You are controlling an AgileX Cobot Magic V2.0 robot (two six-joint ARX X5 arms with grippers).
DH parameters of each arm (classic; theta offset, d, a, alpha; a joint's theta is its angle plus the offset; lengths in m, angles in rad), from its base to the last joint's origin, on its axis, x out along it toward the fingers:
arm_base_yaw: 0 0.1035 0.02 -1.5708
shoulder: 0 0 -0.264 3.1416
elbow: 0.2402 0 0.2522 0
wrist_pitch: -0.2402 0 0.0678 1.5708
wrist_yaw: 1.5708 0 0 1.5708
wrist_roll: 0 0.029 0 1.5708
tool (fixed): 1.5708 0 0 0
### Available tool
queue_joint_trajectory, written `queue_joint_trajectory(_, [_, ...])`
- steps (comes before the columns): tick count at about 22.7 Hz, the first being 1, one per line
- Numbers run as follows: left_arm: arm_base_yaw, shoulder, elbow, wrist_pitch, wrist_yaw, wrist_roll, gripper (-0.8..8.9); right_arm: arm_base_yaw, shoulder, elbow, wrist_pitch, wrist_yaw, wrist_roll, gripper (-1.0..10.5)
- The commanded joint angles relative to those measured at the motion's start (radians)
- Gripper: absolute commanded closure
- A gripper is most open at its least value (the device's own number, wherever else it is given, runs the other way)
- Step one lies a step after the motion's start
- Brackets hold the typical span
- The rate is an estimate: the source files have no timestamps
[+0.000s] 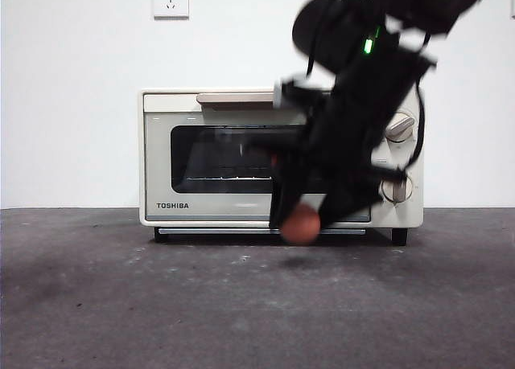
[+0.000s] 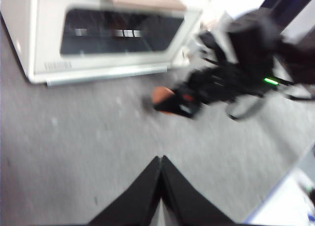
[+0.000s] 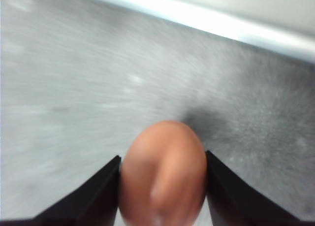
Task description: Eggoven
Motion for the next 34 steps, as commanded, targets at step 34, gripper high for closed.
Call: queue_joint_trajectory(34, [-0.378,1.059,0.591,0.558,-0.379,0.046,8.06,0.044,-0.867,0.018,-0.531,0.096,-0.133,9.4])
